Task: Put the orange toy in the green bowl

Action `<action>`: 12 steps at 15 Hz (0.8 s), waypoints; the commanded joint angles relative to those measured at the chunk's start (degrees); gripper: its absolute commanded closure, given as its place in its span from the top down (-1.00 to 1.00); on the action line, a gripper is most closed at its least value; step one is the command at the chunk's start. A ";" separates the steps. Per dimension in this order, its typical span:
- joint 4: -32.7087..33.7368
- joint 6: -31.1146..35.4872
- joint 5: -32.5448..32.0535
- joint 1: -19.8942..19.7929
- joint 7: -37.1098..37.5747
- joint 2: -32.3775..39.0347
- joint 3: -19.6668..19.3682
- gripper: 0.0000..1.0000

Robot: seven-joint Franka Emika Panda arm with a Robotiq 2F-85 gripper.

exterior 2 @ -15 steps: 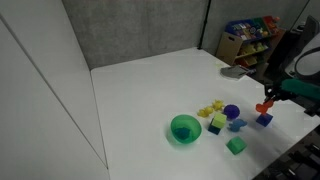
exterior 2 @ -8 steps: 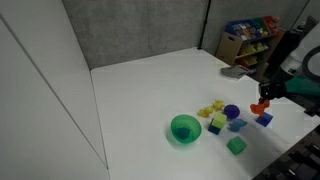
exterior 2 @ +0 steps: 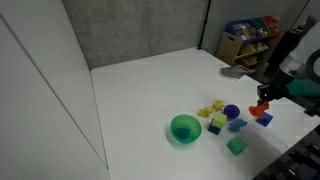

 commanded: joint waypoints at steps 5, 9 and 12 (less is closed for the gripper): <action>2.92 -1.55 1.40 0.98 -7.18 0.16 2.59 -0.91; 5.43 -2.16 5.70 3.20 -15.44 1.45 4.55 -0.91; 7.04 -2.32 9.29 4.75 -22.38 2.79 5.93 -0.90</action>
